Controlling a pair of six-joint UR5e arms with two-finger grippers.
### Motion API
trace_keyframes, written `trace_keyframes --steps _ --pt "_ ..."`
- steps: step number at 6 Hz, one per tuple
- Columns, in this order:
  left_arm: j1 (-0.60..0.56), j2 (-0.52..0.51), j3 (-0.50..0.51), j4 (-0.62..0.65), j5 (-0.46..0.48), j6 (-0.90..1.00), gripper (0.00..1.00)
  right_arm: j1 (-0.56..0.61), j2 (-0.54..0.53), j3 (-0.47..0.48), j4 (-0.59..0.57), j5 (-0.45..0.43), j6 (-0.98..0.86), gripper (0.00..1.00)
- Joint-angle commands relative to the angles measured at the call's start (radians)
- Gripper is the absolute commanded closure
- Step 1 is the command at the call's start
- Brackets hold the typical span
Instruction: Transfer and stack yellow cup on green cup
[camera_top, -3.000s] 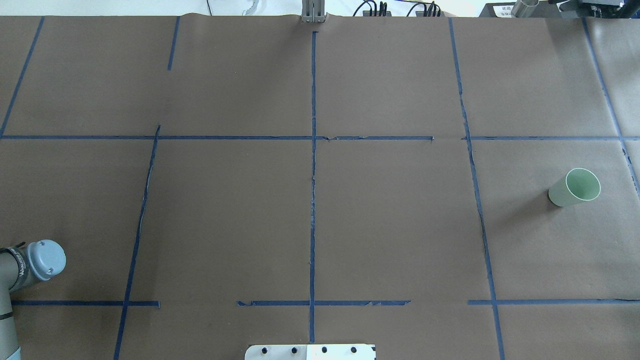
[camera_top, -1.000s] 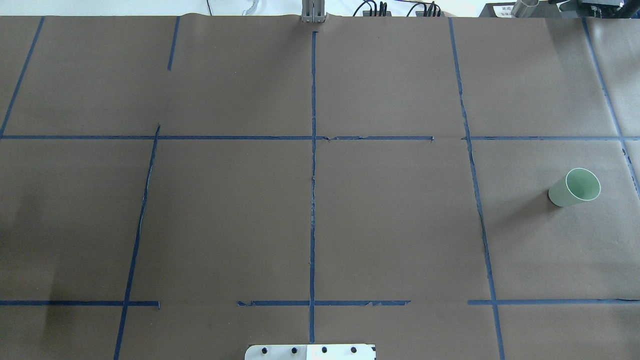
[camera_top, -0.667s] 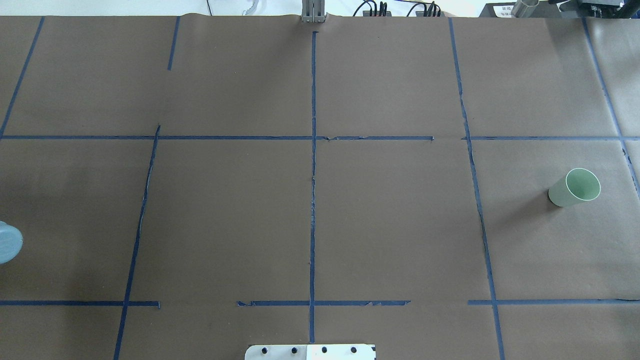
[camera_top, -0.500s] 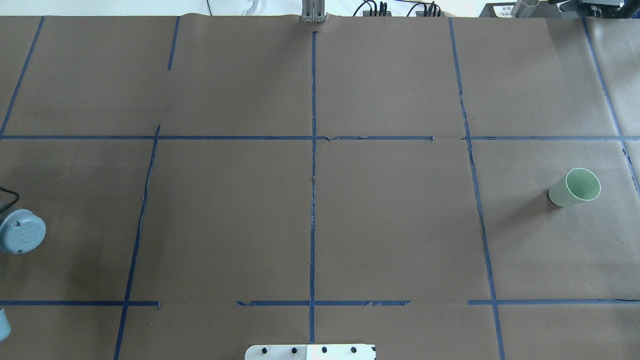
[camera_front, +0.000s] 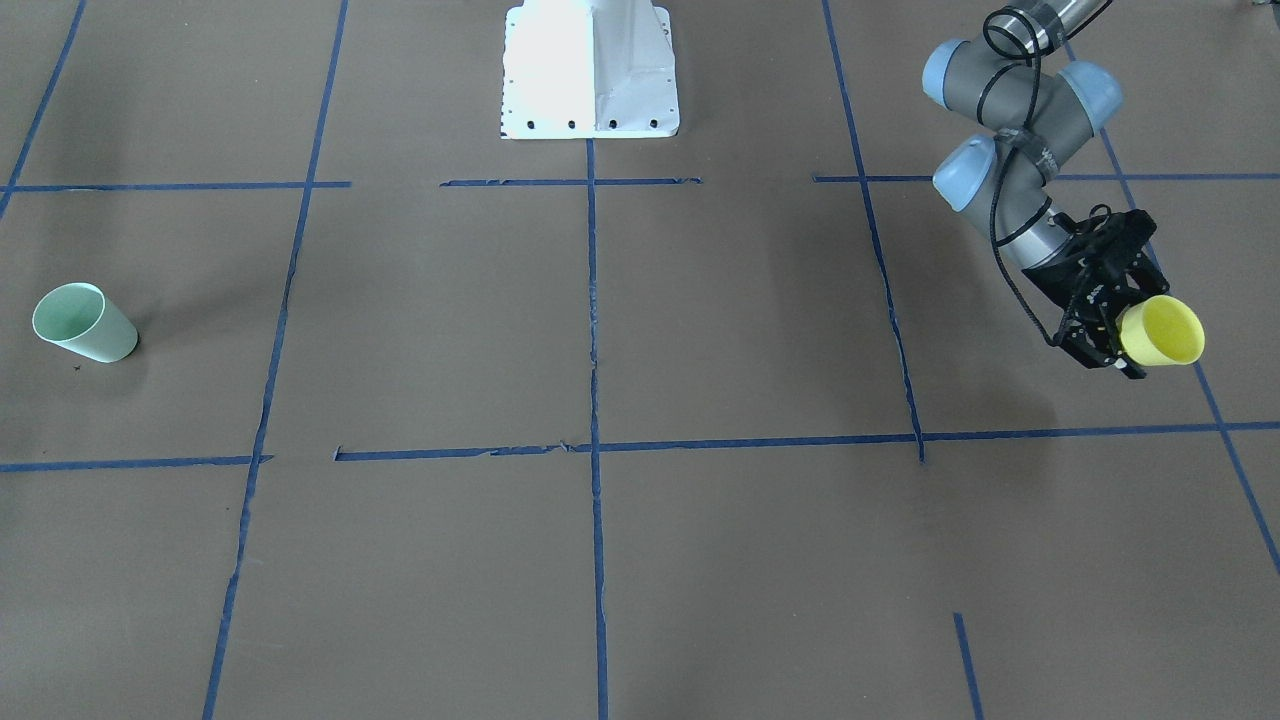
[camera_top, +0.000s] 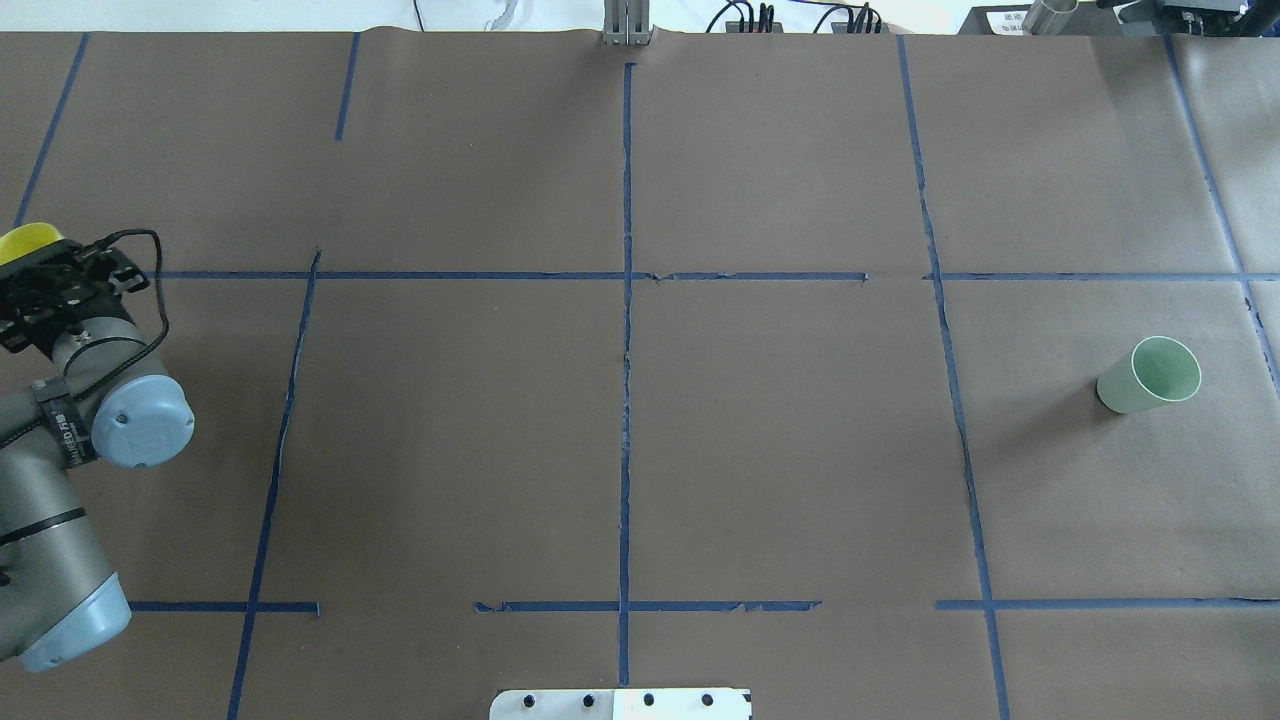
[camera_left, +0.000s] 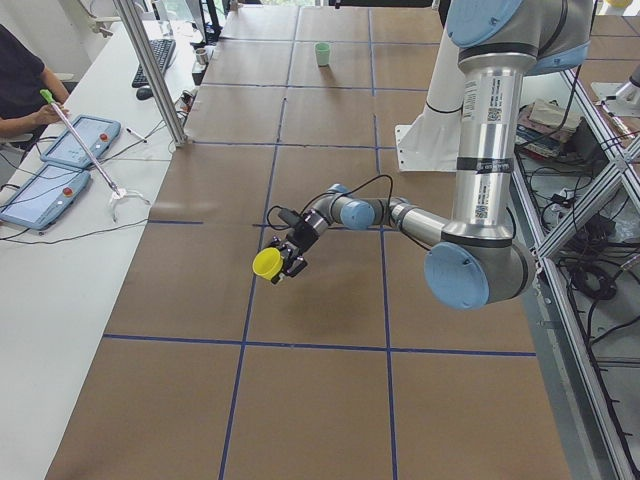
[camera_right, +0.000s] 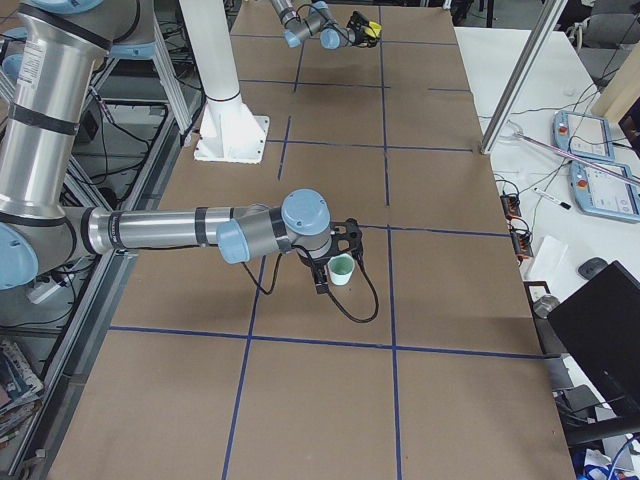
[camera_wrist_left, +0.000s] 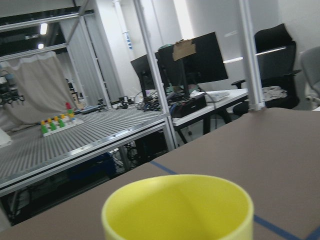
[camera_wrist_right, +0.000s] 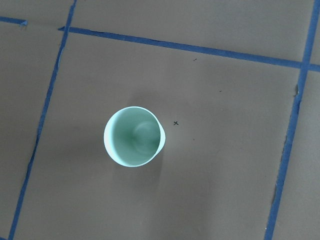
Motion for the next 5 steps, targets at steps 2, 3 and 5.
trace_keyframes --steps 2,3,5 --pt "0.005 -0.112 0.013 -0.625 -0.004 0.721 0.92 -0.069 0.020 -0.001 0.078 0.002 0.002 0.00" --pt "0.037 -0.183 0.016 -0.688 -0.043 0.763 0.92 -0.132 0.068 -0.002 0.070 0.001 0.031 0.00" --pt "0.130 -0.284 -0.004 -0.742 -0.163 0.951 0.93 -0.249 0.161 -0.004 0.073 -0.022 0.422 0.00"
